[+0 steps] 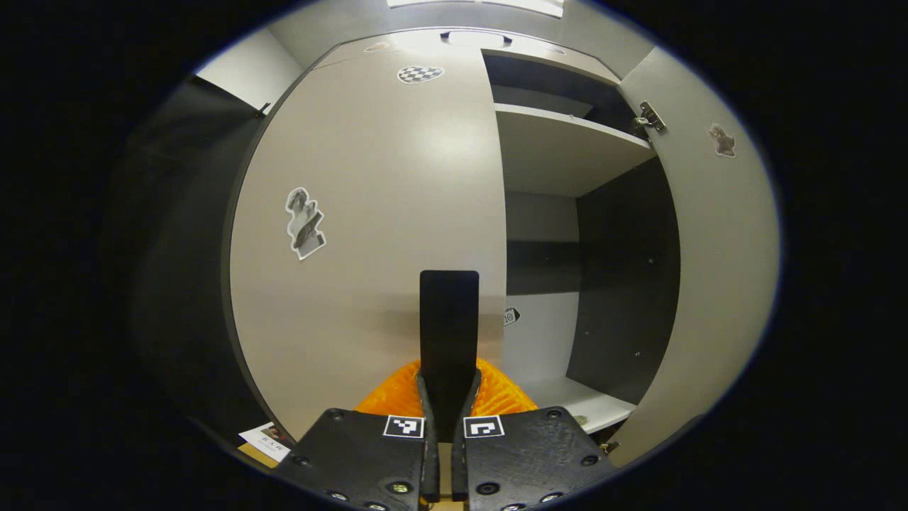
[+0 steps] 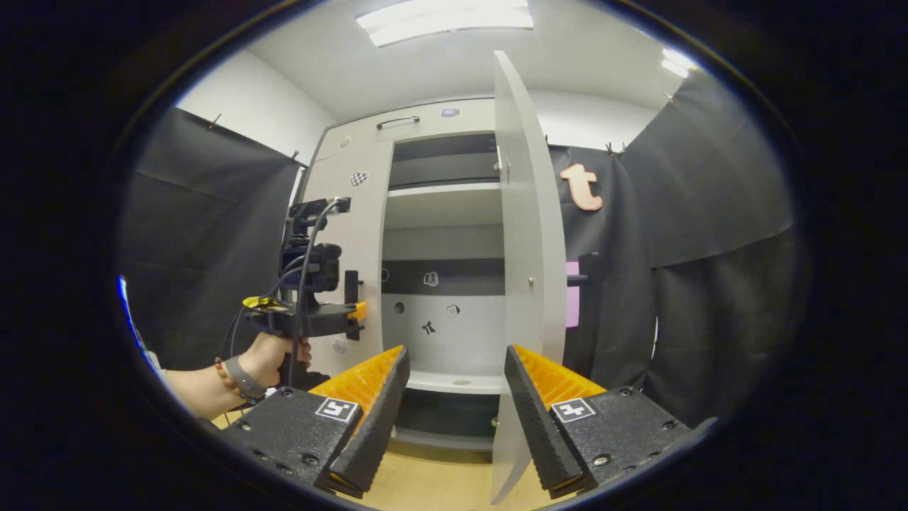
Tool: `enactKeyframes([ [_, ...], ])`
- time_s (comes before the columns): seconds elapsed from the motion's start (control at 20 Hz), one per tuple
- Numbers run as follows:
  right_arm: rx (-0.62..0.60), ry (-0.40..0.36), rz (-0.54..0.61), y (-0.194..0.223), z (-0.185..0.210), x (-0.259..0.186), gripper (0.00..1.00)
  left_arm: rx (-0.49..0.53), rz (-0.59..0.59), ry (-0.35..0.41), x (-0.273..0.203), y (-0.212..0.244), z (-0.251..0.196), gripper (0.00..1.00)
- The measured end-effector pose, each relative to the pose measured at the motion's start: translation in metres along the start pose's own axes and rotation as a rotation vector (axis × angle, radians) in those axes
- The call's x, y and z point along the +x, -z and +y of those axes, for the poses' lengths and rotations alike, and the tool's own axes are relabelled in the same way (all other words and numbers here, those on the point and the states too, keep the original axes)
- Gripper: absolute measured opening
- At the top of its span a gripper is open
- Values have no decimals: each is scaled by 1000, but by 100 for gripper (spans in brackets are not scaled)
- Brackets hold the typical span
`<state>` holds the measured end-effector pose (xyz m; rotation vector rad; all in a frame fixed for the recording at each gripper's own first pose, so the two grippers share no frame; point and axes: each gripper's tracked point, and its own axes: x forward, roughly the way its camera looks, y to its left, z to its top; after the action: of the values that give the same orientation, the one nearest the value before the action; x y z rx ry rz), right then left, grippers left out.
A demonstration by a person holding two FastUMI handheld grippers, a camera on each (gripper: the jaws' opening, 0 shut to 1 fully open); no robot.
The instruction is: Open the right door of the double-door shoe cabinet with the right hand, and open the left door with the left hand.
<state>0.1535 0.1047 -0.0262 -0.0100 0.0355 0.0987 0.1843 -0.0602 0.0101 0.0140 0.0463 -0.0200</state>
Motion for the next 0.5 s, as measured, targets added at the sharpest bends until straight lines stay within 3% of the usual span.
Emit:
enactKeyframes([
  [0.5,26,1,2,1,10,-14,84,34,-10,6,-50,-6,11,6],
])
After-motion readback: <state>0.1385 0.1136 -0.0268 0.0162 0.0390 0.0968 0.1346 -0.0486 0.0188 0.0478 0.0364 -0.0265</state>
